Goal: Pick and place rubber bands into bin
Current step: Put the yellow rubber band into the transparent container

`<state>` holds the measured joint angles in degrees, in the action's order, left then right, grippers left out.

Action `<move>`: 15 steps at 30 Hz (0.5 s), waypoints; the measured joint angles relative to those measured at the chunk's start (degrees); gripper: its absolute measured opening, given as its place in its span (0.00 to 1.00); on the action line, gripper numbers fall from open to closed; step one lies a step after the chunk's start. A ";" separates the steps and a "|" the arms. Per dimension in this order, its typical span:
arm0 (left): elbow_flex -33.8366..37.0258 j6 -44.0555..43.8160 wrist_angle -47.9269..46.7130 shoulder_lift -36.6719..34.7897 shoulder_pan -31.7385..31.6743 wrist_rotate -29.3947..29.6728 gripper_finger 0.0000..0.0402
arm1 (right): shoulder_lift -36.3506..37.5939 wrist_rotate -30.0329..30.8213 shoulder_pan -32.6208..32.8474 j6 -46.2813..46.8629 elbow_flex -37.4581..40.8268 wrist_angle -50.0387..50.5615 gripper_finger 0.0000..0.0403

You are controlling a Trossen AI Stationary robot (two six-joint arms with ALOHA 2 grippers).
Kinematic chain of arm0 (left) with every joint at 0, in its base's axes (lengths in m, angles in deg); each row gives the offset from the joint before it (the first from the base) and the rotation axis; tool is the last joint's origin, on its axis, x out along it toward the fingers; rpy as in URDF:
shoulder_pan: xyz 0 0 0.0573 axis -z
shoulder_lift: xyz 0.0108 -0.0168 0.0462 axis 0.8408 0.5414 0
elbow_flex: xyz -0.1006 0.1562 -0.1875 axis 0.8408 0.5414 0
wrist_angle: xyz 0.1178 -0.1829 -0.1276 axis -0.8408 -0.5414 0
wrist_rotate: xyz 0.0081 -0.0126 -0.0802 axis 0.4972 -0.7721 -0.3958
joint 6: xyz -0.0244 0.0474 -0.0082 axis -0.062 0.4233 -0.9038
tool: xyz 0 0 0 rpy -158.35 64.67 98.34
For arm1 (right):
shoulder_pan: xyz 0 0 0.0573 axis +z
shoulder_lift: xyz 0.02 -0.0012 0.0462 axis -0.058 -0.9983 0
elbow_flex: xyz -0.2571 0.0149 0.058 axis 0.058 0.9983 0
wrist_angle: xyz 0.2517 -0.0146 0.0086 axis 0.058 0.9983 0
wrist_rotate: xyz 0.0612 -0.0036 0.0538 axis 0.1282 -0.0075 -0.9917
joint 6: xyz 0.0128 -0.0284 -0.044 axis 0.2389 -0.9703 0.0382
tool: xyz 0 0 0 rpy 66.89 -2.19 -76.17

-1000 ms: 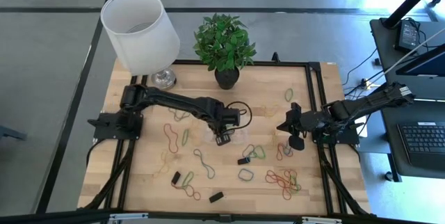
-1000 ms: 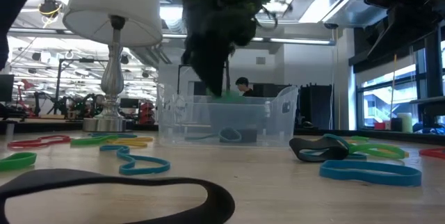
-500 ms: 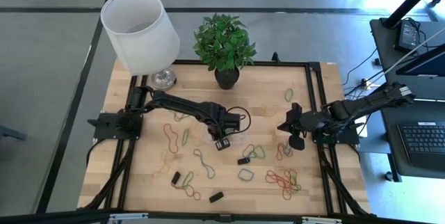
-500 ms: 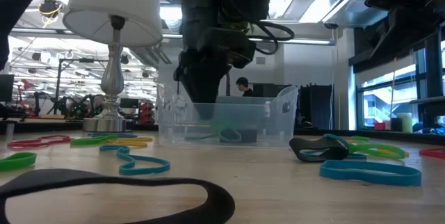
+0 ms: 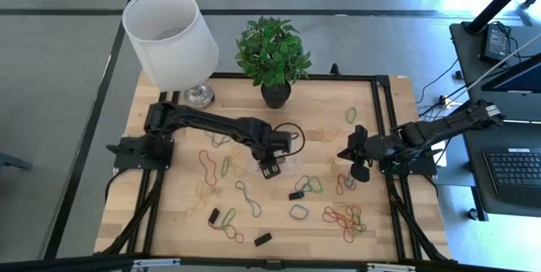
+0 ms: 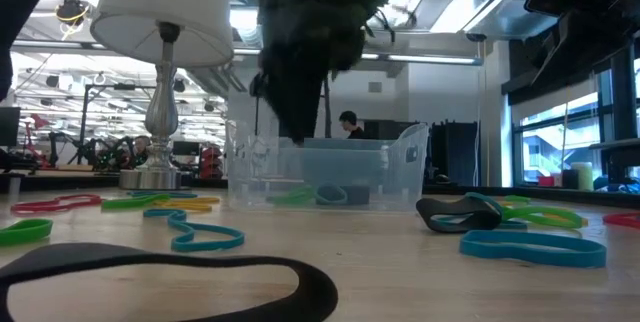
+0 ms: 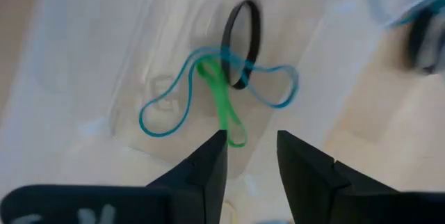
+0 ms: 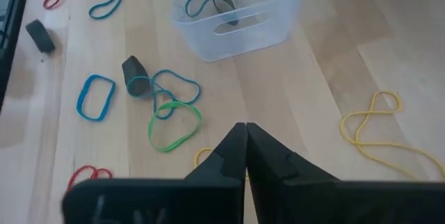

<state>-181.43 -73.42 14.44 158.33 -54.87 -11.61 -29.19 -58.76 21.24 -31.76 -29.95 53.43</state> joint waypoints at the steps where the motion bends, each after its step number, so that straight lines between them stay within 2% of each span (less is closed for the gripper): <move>1: -0.09 -0.03 0.07 -1.20 -0.07 0.07 0.29 | 0.00 -0.01 0.02 0.28 0.00 0.01 0.04; 9: -0.16 0.60 -0.22 -10.51 0.34 1.50 0.22 | 0.02 0.02 0.01 5.99 0.00 -1.60 0.04; 11: 0.05 3.29 -0.23 -12.30 1.35 4.18 0.18 | 0.01 0.03 0.01 6.19 0.00 -2.44 0.04; 15: 3.96 6.62 0.19 -15.61 4.56 13.65 0.06 | 0.00 1.00 -0.04 6.20 0.02 -4.89 0.04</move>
<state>-177.47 -66.80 14.63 142.72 -50.31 2.04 -29.19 -57.76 21.20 -25.56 -29.93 48.54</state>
